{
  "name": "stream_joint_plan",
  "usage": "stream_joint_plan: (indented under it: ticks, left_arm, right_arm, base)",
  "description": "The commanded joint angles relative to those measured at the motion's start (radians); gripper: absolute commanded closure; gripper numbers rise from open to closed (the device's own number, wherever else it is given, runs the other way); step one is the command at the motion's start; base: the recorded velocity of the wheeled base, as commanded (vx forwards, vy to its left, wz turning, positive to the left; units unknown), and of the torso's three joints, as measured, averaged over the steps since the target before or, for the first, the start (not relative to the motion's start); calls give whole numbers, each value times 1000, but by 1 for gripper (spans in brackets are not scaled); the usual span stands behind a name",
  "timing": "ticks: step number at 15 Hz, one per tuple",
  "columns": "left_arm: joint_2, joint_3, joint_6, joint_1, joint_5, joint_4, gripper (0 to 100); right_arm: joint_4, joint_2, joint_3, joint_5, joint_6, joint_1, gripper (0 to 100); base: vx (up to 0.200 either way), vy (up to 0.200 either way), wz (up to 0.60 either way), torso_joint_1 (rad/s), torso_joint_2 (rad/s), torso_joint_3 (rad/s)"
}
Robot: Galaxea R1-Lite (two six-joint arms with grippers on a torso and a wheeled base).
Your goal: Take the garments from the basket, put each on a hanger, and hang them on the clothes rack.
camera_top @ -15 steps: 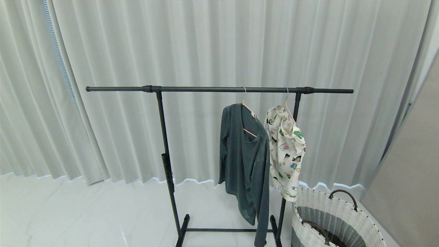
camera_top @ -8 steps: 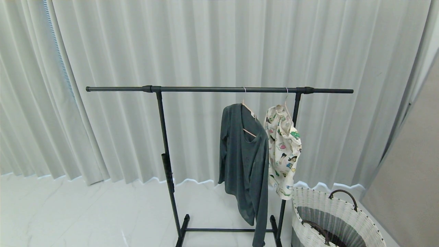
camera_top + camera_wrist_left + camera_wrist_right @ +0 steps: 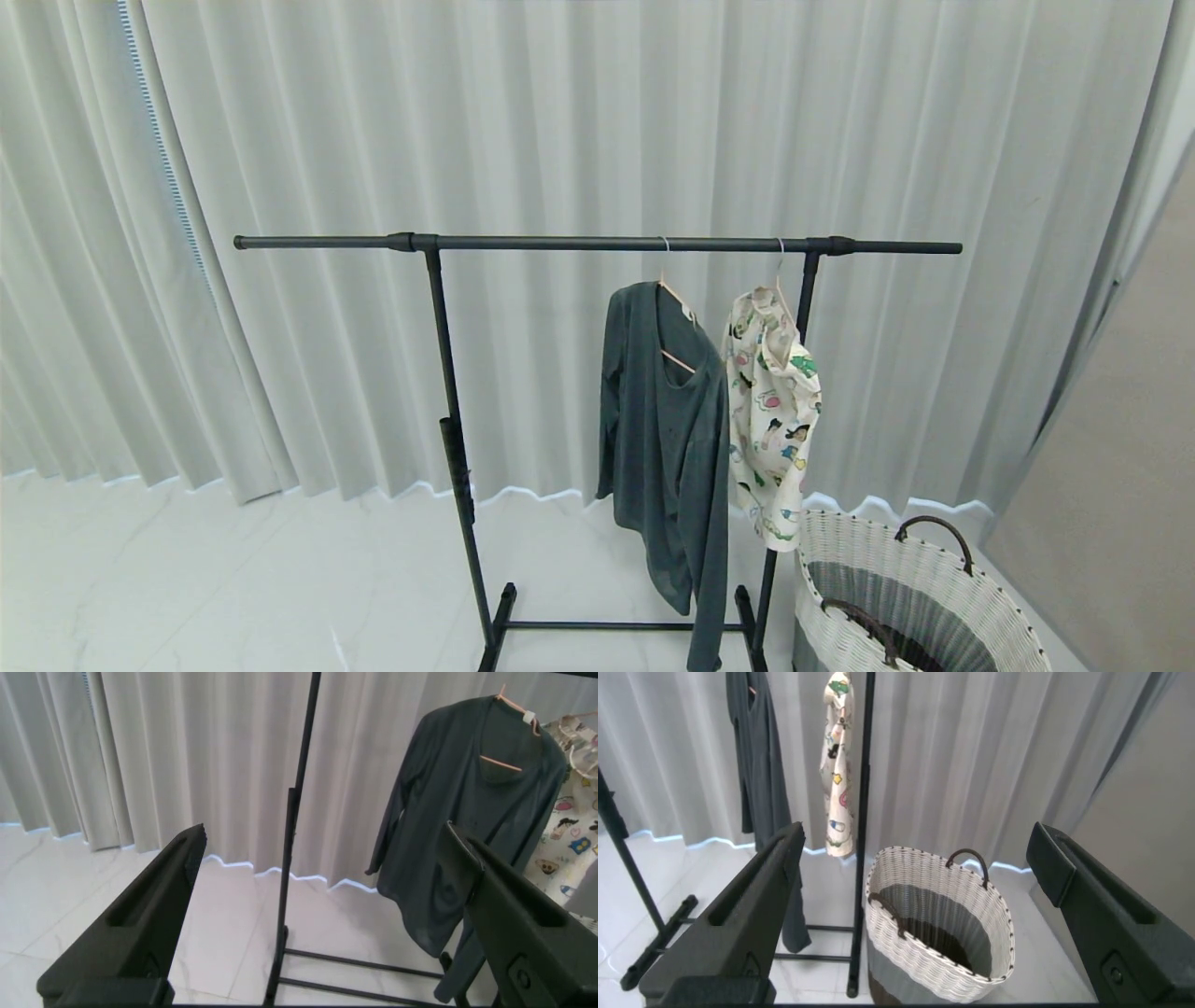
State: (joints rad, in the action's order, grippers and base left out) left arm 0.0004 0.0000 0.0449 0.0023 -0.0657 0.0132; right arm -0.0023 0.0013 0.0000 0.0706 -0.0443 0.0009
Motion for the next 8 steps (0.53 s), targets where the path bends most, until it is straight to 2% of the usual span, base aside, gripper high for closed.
stream_joint_plan:
  ticks: [1, 8]
  left_arm:
    - [0, 0, 1, 1, 0, 1, 0]
    - [0, 0, 1, -1, 0, 1, 0]
  right_arm:
    - [-1, -1, 0, 0, 0, 1, 0]
    - [-1, 43, 0, 1, 0, -18, 0]
  base:
    - [0, 0, 0, 0, 0, 0]
    - [0, 0, 0, 0, 0, 0]
